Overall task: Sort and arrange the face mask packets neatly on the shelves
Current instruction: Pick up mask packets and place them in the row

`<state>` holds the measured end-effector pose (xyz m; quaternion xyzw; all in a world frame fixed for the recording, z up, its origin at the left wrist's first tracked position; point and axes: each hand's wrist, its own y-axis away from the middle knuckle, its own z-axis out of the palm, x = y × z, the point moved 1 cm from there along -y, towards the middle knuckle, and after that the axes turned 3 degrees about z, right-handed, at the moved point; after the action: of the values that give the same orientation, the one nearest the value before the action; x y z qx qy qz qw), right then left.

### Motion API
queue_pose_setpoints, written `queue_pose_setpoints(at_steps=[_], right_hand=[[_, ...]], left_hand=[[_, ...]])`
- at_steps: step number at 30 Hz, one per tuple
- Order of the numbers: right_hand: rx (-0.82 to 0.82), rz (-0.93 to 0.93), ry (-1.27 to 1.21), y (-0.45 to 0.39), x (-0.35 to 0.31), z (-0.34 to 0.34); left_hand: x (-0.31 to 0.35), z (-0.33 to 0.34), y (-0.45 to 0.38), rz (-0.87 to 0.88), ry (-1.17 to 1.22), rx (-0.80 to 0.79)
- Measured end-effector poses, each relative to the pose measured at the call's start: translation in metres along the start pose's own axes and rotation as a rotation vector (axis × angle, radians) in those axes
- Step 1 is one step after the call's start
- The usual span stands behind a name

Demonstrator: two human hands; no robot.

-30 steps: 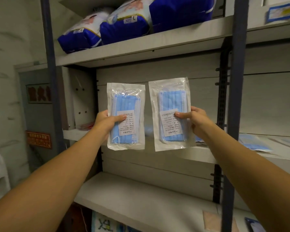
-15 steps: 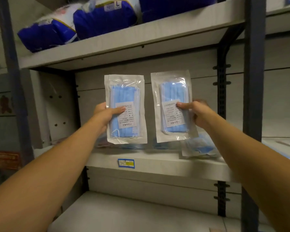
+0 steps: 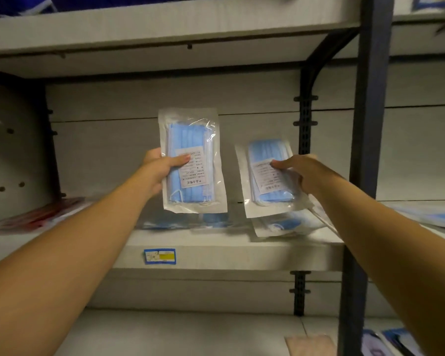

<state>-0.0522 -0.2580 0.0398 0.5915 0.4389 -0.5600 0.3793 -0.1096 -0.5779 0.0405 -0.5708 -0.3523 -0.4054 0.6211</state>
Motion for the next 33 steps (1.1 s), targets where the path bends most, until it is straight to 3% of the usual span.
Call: queue_pose_setpoints(at_steps=[7,15,27,33], right_hand=[[-0.009,0.220,0.277,-0.005,0.010,-0.005],[-0.004,0.349,0.511,-0.016,0.035,-0.005],[0.072,0.292,0.809,-0.011,0.033,0.006],[0.116,0.277,0.819,-0.007,0.036,0.001]], left_hand=[[-0.011,0.006,-0.016,-0.008,0.033,-0.035],[-0.027,-0.003,-0.022,-0.031,0.039,-0.084],[-0.033,0.001,-0.023,-0.044,0.065,-0.109],[-0.033,0.008,-0.021,-0.065,0.076,-0.115]])
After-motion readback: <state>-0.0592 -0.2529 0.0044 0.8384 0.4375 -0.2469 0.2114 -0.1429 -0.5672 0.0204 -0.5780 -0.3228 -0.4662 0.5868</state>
